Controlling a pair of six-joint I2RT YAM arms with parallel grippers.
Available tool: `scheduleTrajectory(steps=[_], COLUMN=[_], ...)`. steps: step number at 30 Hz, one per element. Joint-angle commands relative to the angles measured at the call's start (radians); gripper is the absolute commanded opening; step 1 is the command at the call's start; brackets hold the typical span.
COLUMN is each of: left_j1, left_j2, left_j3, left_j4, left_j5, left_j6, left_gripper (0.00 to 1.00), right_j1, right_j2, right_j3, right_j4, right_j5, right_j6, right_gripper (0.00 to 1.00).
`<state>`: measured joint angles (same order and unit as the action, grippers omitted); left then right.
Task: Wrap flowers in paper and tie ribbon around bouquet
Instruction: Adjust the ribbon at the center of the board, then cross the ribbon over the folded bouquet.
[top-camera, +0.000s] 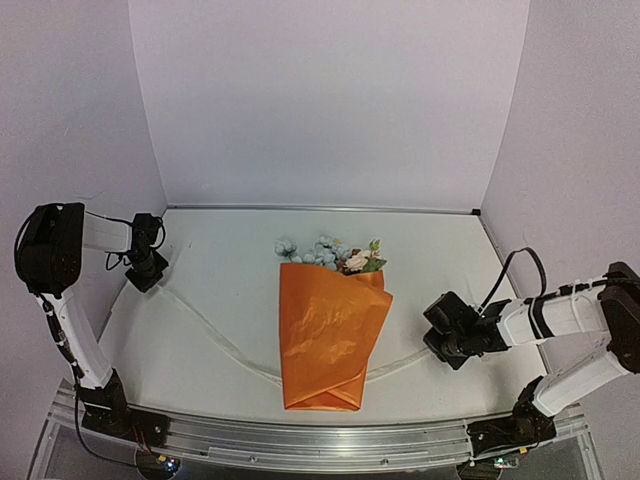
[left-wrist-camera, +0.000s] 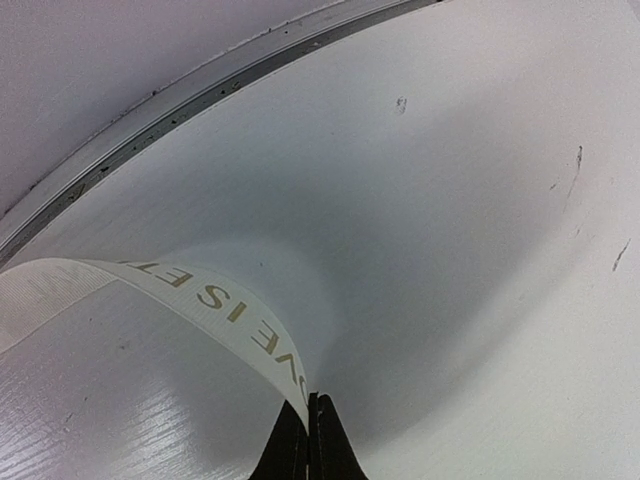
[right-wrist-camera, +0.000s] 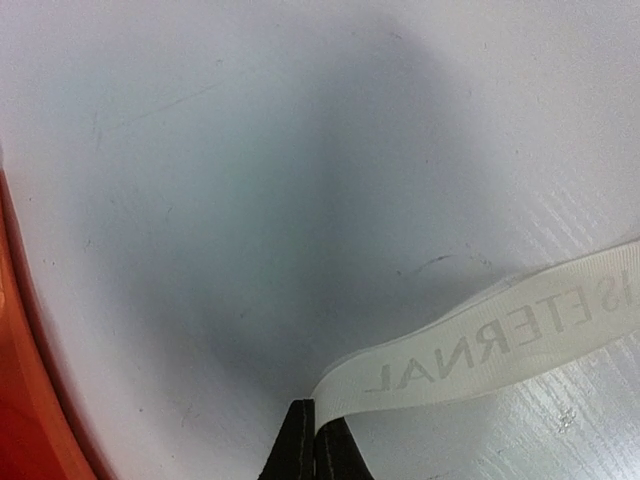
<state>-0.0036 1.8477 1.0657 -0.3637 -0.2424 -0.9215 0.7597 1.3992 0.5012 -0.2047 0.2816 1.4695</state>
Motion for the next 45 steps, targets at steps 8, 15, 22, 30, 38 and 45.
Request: scheduleTrajectory(steps=[8, 15, 22, 30, 38, 45], left_j1=[0.028, 0.060, 0.076, 0.106, 0.165, 0.152], left_j2=[-0.003, -0.004, -0.002, -0.037, -0.040, -0.085], left_j3=[0.065, 0.073, 0.097, 0.061, 0.044, -0.031], left_j4=[0.077, 0.097, 0.106, 0.109, 0.132, 0.194], left_j5=[0.016, 0.045, 0.058, 0.053, 0.108, 0.206], left_j6=[0.063, 0.060, 0.055, 0.016, 0.002, 0.007], left_gripper=[0.00, 0.00, 0.00, 0.00, 0.00, 0.00], right_j1=[-0.146, -0.184, -0.206, -0.224, -0.218, -0.270], right_j2=[0.112, 0.161, 0.195, 0.224, 0.259, 0.210], right_j3=[0.149, 0.226, 0.314, 0.360, 0.420, 0.376], right_j4=[0.027, 0.043, 0.044, 0.035, 0.007, -0.042], right_j5=[-0.085, -0.068, -0.068, -0.063, -0.105, -0.077], right_j6=[-0.203, -0.254, -0.312, -0.335, -0.336, -0.367], right_gripper=[0.00, 0.00, 0.00, 0.00, 0.00, 0.00])
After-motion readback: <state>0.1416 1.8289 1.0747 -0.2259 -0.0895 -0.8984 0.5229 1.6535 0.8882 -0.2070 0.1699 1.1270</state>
